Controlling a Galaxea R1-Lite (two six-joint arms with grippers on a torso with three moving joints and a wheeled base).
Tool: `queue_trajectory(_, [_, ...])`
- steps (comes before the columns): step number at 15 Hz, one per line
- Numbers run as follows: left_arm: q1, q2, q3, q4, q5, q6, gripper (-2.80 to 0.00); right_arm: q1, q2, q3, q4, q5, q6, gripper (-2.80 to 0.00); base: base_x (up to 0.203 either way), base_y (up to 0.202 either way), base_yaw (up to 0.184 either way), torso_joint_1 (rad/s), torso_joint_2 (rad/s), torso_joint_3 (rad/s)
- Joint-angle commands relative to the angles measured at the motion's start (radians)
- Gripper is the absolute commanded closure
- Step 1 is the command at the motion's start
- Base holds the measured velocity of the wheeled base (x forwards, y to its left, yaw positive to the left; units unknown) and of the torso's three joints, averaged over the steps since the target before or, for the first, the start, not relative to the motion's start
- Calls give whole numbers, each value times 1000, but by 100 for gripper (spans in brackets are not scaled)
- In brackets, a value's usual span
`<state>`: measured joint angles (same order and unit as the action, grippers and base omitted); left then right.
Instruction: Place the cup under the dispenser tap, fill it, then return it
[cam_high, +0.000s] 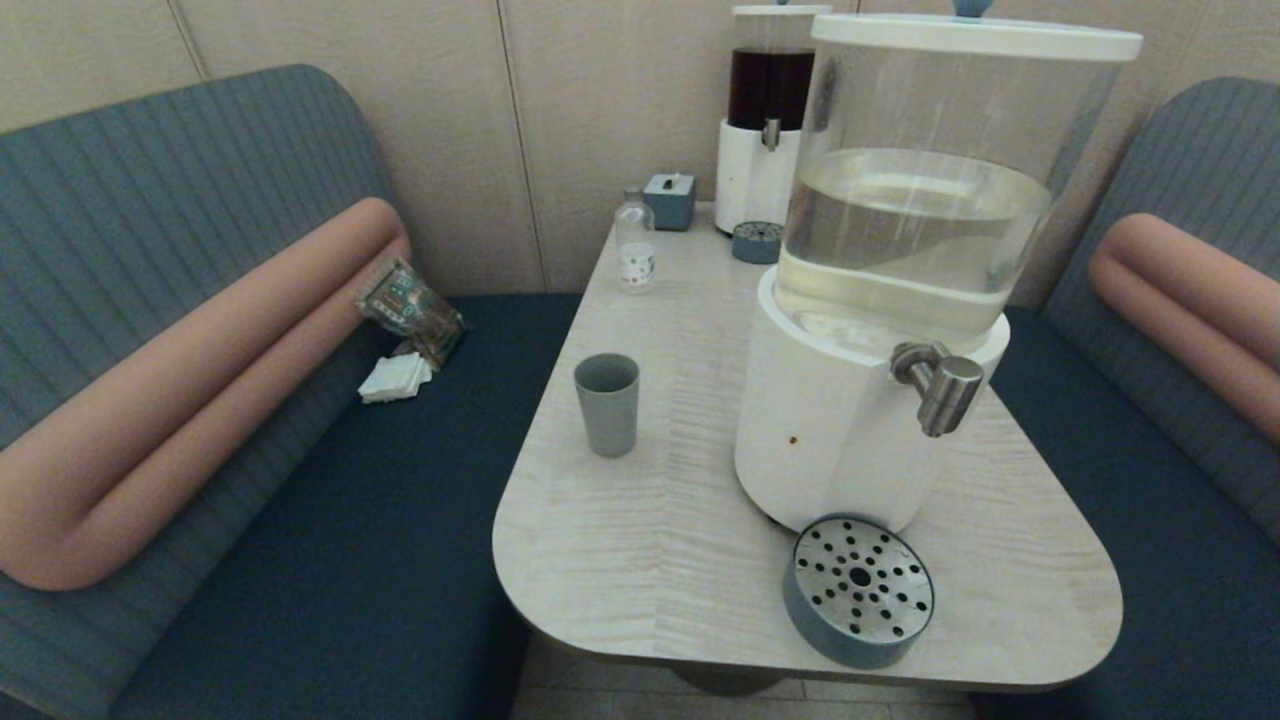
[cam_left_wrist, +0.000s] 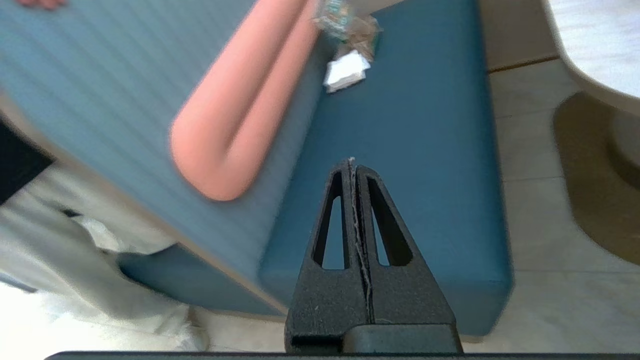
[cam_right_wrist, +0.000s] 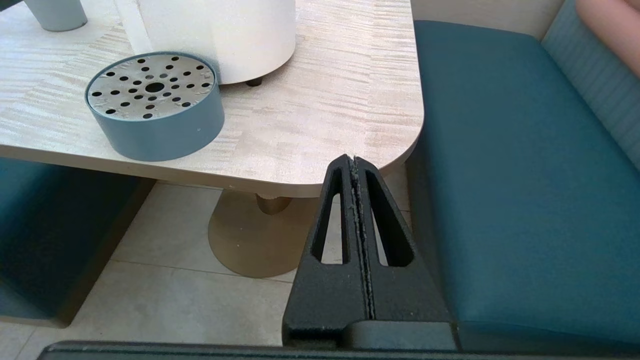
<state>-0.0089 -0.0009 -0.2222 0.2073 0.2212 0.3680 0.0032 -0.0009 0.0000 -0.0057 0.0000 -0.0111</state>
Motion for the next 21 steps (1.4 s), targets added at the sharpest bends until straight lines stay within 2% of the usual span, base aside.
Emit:
queue_trajectory(1, [0, -1, 19, -10, -52, -14, 0, 0, 1, 0, 0, 0, 0, 0, 0, 0, 0, 0, 0, 0])
queue_trajectory(3, [0, -1, 23, -38, -285, -104, 0, 0, 1, 0, 0, 0, -1, 0, 0, 0, 0, 0, 0, 0])
queue_trajectory(4, [0, -1, 36, -58, -370, -161, 0, 1, -1, 0, 0, 0, 0, 0, 0, 0, 0, 0, 0, 0])
queue_trajectory(5, [0, -1, 69, -93, -426, -183, 0, 1, 1, 0, 0, 0, -1, 0, 0, 0, 0, 0, 0, 0])
queue_trajectory(6, [0, -1, 104, -131, -453, -189, 0, 1, 1, 0, 0, 0, 0, 0, 0, 0, 0, 0, 0, 0])
queue_trajectory(8, [0, -1, 176, -205, -471, -196, 0, 1, 1, 0, 0, 0, 0, 0, 0, 0, 0, 0, 0, 0])
queue_trajectory(10, [0, -1, 180, -215, -438, -215, 0, 1, 1, 0, 0, 0, 0, 0, 0, 0, 0, 0, 0, 0])
queue_trajectory(13, [0, -1, 194, -209, -291, -208, 0, 0, 1, 0, 0, 0, -1, 0, 0, 0, 0, 0, 0, 0])
queue_trajectory(14, [0, -1, 220, -207, -271, -211, 0, 0, 1, 0, 0, 0, 0, 0, 0, 0, 0, 0, 0, 0])
queue_trajectory(16, [0, -1, 222, -199, -259, -219, 0, 0, 1, 0, 0, 0, -1, 0, 0, 0, 0, 0, 0, 0])
queue_trajectory(18, [0, -1, 221, -195, -257, -254, 0, 0, 1, 0, 0, 0, 0, 0, 0, 0, 0, 0, 0, 0])
queue_trajectory(21, [0, -1, 221, -195, -257, -259, 0, 0, 1, 0, 0, 0, 0, 0, 0, 0, 0, 0, 0, 0])
